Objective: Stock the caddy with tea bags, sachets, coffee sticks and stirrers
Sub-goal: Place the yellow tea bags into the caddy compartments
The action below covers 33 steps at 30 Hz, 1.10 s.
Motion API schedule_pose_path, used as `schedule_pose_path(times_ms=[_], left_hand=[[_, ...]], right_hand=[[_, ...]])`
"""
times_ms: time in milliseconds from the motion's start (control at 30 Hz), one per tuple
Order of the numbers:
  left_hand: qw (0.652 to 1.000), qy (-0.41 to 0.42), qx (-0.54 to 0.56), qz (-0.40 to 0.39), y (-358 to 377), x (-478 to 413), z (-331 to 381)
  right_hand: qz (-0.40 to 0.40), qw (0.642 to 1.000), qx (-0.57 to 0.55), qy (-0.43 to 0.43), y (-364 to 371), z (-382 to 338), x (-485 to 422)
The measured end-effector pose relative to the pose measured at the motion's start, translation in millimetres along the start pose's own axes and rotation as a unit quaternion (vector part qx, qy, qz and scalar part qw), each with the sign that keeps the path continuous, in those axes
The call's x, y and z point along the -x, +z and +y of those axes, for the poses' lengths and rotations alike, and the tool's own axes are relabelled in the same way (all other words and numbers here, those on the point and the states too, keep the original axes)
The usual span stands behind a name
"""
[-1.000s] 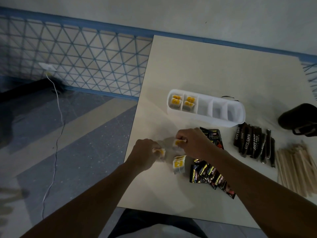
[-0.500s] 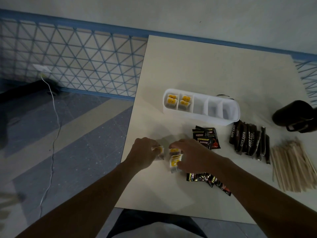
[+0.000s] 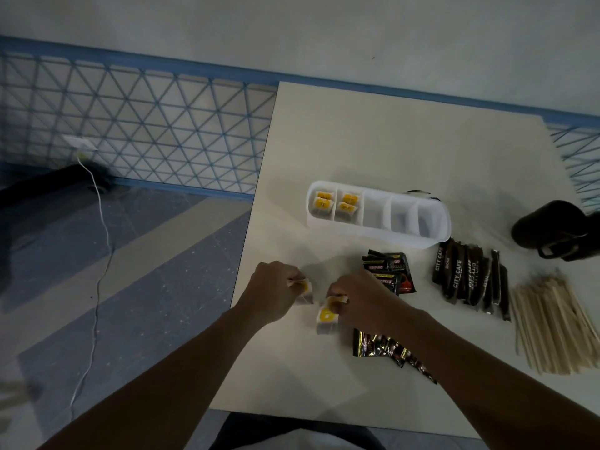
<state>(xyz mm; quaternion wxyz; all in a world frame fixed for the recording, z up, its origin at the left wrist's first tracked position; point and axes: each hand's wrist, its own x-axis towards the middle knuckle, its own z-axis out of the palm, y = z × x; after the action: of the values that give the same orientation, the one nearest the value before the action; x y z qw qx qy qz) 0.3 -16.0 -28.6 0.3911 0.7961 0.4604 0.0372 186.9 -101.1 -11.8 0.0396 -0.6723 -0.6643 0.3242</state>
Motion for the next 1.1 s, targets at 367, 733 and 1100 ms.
schedule_pose_path(times_ms=[367,733,1100], left_hand=[[0.994,0.077,-0.026,0.068,-59.1,-49.5,42.8],[0.991,0.061,-0.062,0.106,-66.5,-110.4,76.8],[0.986,0.045,-0.13,0.099,-40.3,-125.3,70.4]], right_hand=[[0.104,0.993,-0.051,0.017,-86.0,1.8,-13.9],[0.235,0.961,-0.083,0.116,-122.5,27.2,-59.0],[0.175,0.979,0.059,0.083,-110.5,30.5,-74.3]])
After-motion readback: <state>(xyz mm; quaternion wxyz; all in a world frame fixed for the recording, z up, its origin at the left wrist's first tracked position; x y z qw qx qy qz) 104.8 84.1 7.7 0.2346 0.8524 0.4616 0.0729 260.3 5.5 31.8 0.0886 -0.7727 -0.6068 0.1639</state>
